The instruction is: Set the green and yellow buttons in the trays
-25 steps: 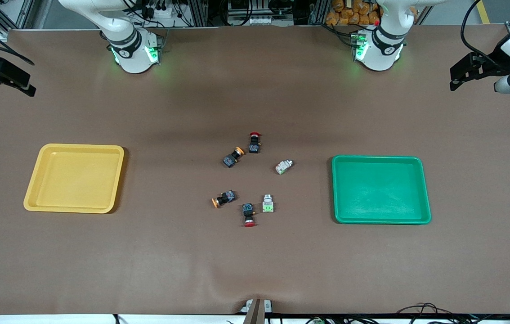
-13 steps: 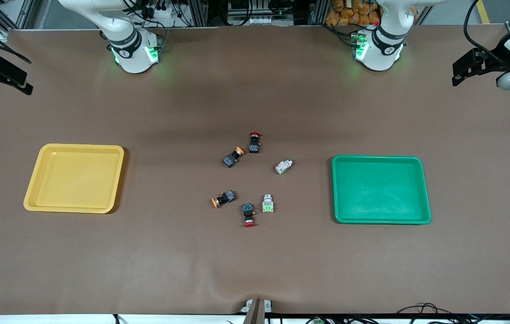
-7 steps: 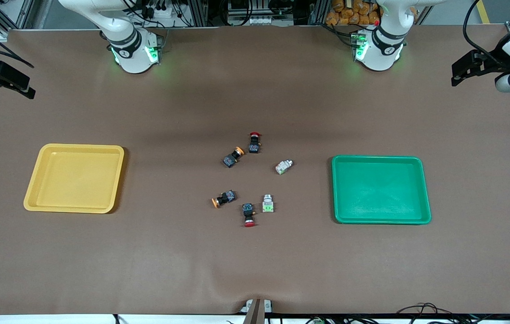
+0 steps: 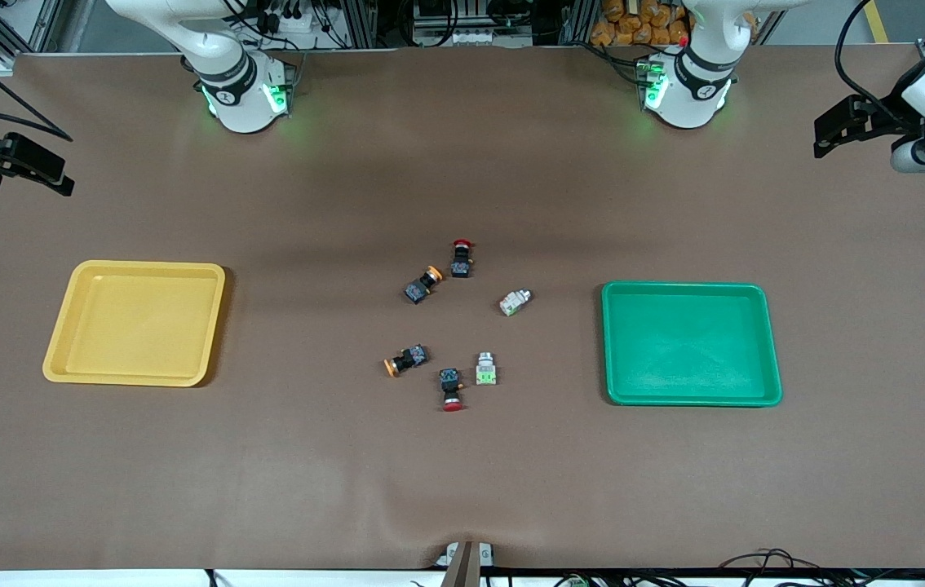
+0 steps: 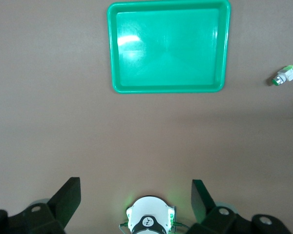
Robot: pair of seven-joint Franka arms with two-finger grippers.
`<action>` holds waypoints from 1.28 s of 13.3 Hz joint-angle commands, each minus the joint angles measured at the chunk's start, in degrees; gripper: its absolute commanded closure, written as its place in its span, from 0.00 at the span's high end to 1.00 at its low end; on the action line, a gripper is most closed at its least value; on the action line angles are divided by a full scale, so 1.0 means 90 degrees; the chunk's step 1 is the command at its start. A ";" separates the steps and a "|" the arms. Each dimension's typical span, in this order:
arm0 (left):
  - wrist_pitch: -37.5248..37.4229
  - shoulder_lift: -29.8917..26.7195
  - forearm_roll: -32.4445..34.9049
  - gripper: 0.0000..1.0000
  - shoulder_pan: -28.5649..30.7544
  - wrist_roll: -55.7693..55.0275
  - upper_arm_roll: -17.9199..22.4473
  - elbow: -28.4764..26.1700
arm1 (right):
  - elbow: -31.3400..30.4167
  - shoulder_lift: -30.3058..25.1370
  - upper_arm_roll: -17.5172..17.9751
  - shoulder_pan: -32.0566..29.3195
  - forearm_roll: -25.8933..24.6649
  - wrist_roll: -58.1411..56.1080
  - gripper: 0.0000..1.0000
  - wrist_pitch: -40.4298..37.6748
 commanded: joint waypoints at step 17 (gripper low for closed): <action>0.5037 0.4611 0.0161 1.00 -0.2339 -0.6294 -0.1151 -0.0141 | -0.0090 0.0334 -0.0060 0.0085 -0.0339 -0.0152 1.00 0.0237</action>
